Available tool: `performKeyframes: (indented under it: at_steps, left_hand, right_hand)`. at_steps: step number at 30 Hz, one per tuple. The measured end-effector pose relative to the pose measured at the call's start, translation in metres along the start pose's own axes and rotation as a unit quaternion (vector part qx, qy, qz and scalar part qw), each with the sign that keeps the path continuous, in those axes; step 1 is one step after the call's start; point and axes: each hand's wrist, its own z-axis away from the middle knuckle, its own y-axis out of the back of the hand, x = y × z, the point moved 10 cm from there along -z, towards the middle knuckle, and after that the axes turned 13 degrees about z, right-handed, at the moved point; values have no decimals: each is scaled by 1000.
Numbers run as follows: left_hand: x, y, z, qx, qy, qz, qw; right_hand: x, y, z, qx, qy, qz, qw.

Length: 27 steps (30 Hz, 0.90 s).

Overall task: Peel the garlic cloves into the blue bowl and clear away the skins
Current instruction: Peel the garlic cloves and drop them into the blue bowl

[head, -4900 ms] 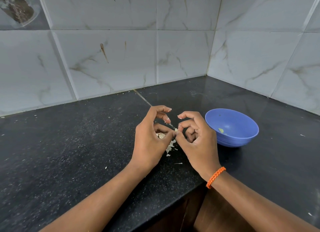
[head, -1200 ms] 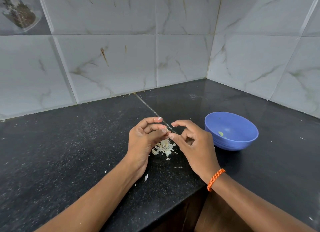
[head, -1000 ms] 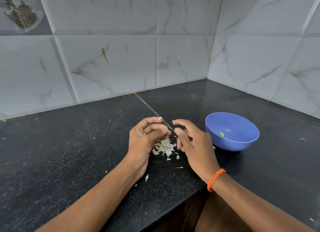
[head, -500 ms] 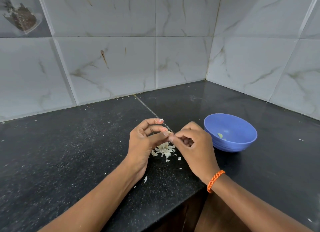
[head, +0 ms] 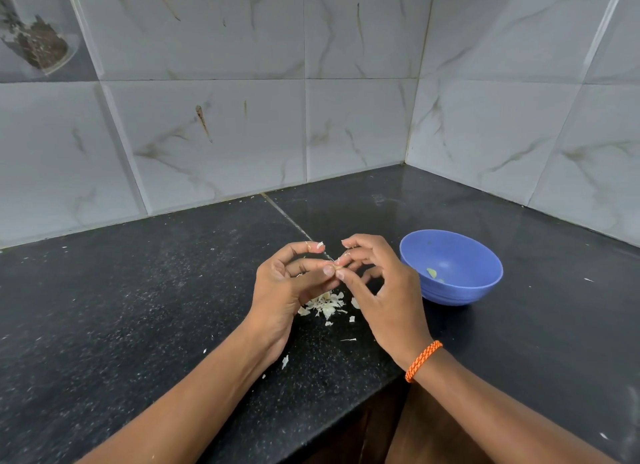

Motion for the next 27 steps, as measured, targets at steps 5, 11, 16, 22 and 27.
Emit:
performKeyframes:
  at_steps: [5,11,16,22,27]
  left_hand:
    - [2,-3,1,-10,-3,-12,1000]
    - [24,5,-7,-6,-66,-158,985]
    - [48,1,-6,6,-157,-370,916]
    - [63,-5,4,40,-230,-475,848]
    - [67,7,-5,41,-219,-489,844]
  right_hand:
    - [-7,16,-12,14,2,-3,1000]
    - [9,56,-50,-21,0,61,998]
    - [65,99,-68,-74,-56,264,960]
    - [73,99,-54,-112,-51,353,927]
    - [31,83,-58,-61,-9,349,935]
